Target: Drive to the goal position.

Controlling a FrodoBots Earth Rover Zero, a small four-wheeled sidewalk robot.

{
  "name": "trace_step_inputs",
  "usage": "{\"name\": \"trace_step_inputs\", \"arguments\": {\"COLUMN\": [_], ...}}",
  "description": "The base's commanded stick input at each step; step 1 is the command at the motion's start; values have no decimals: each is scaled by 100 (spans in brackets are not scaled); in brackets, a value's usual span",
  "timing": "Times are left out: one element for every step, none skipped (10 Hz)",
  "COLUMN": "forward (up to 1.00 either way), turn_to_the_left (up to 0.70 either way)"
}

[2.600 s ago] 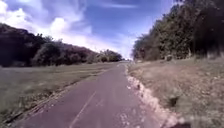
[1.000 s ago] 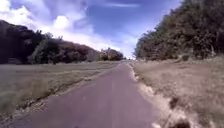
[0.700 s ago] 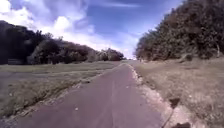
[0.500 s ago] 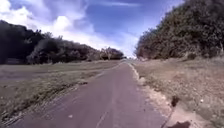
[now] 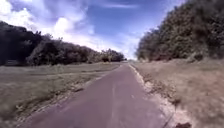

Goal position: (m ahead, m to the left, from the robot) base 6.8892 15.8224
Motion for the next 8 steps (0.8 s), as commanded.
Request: {"name": "trace_step_inputs", "arguments": {"forward": [100, 100, 100, 100, 100, 100, 100, 100], "turn_to_the_left": [-39, -40, 0, 0, 0, 0, 0, 0]}}
